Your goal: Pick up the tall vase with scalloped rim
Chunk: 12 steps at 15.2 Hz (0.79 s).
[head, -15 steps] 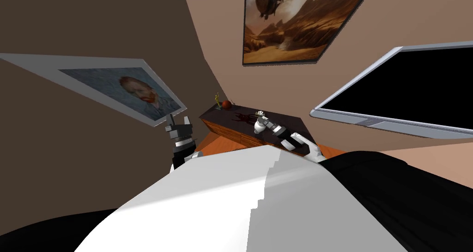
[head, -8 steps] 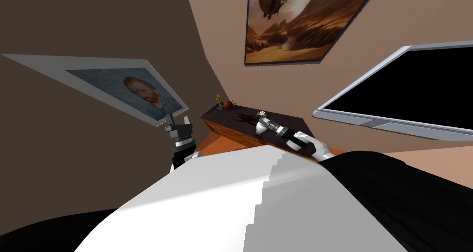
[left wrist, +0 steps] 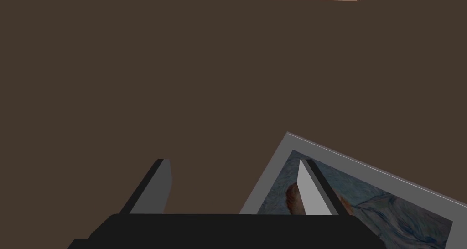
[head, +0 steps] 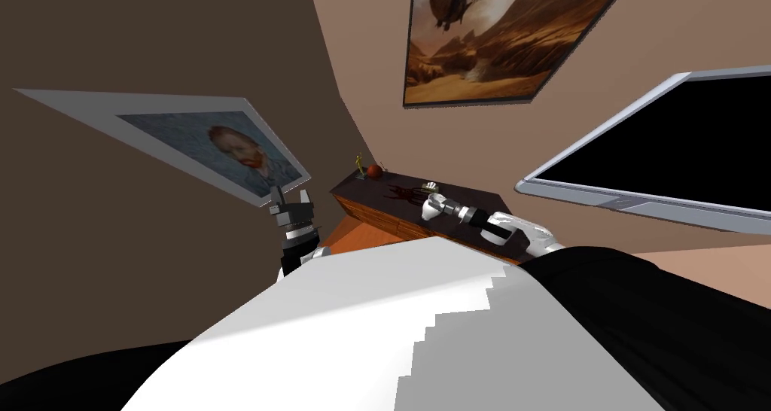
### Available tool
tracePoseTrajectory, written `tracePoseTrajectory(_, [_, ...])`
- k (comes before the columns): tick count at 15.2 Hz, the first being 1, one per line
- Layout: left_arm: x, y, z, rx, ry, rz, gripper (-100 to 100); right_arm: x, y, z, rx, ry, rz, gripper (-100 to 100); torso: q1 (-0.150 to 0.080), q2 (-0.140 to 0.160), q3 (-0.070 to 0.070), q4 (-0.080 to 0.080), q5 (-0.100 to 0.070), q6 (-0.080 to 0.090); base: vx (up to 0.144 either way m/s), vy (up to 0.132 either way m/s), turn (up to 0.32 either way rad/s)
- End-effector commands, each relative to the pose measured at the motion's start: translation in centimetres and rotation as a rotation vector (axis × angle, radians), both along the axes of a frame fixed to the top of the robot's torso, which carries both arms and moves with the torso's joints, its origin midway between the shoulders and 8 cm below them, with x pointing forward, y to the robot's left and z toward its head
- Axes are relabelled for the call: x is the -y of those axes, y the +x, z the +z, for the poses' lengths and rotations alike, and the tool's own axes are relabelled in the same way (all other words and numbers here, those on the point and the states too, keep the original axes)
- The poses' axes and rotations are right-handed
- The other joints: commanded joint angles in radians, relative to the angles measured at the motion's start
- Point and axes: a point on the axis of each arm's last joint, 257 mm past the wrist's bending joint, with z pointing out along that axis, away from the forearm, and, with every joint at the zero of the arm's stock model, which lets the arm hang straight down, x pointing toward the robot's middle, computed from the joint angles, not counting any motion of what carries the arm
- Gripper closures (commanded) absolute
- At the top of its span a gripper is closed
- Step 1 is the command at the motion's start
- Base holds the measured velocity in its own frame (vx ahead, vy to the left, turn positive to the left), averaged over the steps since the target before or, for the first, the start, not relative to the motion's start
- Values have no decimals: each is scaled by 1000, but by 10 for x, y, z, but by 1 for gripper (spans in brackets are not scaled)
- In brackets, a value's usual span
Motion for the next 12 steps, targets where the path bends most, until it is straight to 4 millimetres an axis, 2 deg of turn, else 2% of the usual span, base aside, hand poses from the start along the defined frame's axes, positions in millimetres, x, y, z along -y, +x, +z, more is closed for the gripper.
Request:
tracePoseTrajectory(1, [0,0,0,0,0,0,0,13,-5,-8,-31,-67,11,-100,0,0,0,0,0,0,55,85,6])
tracePoseTrajectory(2, [0,0,0,0,0,0,0,29,-12,-21,-63,-117,3,-100,1,0,0,0,0,0,55,93,7])
tracePoseTrajectory(4, [0,0,0,0,0,0,0,31,-11,-19,-68,-139,18,-100,2,0,0,0,0,0,40,83,-2])
tracePoseTrajectory(5, [0,0,0,0,0,0,0,48,-18,-29,-103,-196,15,-100,1,0,0,0,0,0,54,80,4])
tracePoseTrajectory(6, [0,0,0,0,0,0,0,49,-17,-28,-105,-208,23,-100,1,0,0,0,0,0,53,86,5])
tracePoseTrajectory(7, [0,0,0,0,0,0,0,66,-26,-38,-140,-260,19,-100,1,0,0,0,0,0,54,102,2])
tracePoseTrajectory(8, [0,0,0,0,0,0,0,68,-25,-37,-143,-274,28,-100,2,0,0,0,0,0,63,106,-8])
tracePoseTrajectory(9, [0,0,0,0,0,0,0,85,-34,-46,-178,-325,24,-100,3,-1,-1,0,1,0,79,114,-1])
tracePoseTrajectory(10, [0,0,0,0,0,0,0,87,-33,-44,-180,-339,33,-100,3,-2,-1,0,1,0,72,106,-12])
tracePoseTrajectory(11, [0,0,0,0,0,0,0,104,-42,-52,-215,-387,30,-100,3,-2,-1,0,1,0,84,121,-9])
tracePoseTrajectory(12, [0,0,0,0,0,0,0,105,-41,-50,-216,-401,39,-100,4,-3,-1,-1,1,0,92,111,-7])
